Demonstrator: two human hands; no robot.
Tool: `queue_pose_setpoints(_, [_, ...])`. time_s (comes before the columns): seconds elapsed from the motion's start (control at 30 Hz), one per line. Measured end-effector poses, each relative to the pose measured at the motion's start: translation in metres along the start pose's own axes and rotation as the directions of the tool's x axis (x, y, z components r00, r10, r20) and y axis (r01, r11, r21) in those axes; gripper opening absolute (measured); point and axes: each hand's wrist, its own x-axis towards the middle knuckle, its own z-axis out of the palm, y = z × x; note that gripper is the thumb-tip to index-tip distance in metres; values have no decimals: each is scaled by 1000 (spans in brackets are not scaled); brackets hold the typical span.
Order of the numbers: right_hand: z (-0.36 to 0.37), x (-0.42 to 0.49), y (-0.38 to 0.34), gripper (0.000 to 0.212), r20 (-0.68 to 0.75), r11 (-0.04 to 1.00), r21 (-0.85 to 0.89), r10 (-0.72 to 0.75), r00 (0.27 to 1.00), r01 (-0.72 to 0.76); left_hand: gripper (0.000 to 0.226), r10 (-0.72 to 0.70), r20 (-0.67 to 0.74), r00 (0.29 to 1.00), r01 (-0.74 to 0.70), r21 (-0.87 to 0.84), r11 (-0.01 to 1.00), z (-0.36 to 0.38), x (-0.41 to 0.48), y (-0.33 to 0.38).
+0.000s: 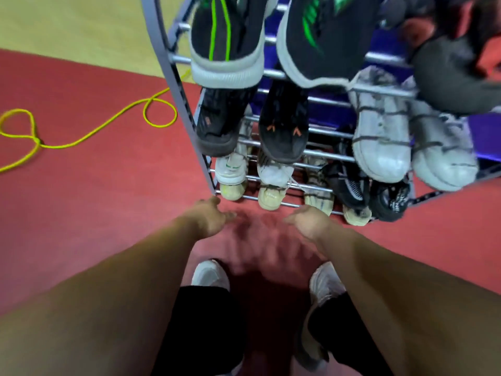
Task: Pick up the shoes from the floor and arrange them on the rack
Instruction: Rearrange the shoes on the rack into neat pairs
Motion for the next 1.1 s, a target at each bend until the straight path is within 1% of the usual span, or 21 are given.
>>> queue_pose_setpoints(0.07, [-22,-34,-18,23,-3,989,-124,-79,997,78,72,57,-56,997,-54,50,997,-18,-30,11])
queue_pose_setpoints(0.13, [-46,-74,-37,34,4,978,-167,-129,992,127,66,114,-111,987,-104,90,991,-36,-63,25])
queue_pose_setpoints(0.17, [-58,-93,-44,39,-10,972,-184,-150,989,146,66,142,-135,981,-127,111,986,-45,-77,30])
queue_pose_setpoints(0.27, [-93,-152,-60,54,-45,933,-285,-242,969,220,76,205,-182,962,-175,164,971,-71,-123,47])
queue_pose_setpoints(0.33, [-114,-191,-66,63,-76,908,-343,-284,956,242,70,267,-213,940,-223,210,952,-87,-156,60])
queue_pose_setpoints(0.4, [-133,-222,-71,59,-117,878,-405,-328,937,256,69,313,-243,918,-250,256,934,-104,-189,74])
queue_pose_setpoints(0.47, [-151,-256,-75,58,-157,852,-456,-361,919,257,74,336,-262,905,-257,292,921,-119,-218,85])
queue_pose_setpoints(0.53, [-170,-286,-77,60,-187,837,-479,-393,900,266,79,383,-287,878,-292,312,904,-132,-245,96])
queue_pose_setpoints(0.6, [-188,-313,-77,56,-226,820,-498,-438,870,283,76,426,-320,846,-320,333,887,-141,-272,110])
queue_pose_setpoints(0.7, [-216,-346,-79,42,-295,804,-509,-499,815,307,77,452,-356,818,-318,374,871,-148,-308,130])
queue_pose_setpoints(0.77, [-234,-371,-79,29,-317,790,-518,-534,784,328,75,482,-369,794,-334,398,854,-152,-326,144])
queue_pose_setpoints(0.83, [-250,-394,-76,17,-344,785,-527,-547,763,325,73,511,-378,772,-349,419,838,-155,-343,158])
queue_pose_setpoints(0.9, [-264,-411,-71,11,-386,790,-530,-548,742,308,71,541,-384,748,-370,436,820,-155,-357,172])
queue_pose_setpoints(0.93, [-270,-418,-67,10,-404,792,-533,-548,732,299,71,560,-386,733,-378,453,807,-154,-365,180])
queue_pose_setpoints(0.97, [-276,-425,-63,15,-420,794,-534,-548,724,291,70,577,-390,718,-384,469,795,-153,-374,187])
queue_pose_setpoints(1.03, [-287,-436,-56,32,-451,806,-524,-537,713,275,65,600,-396,695,-388,497,777,-151,-387,202])
queue_pose_setpoints(1.1, [-298,-444,-50,44,-478,819,-510,-525,704,263,64,627,-401,668,-399,518,757,-149,-397,217])
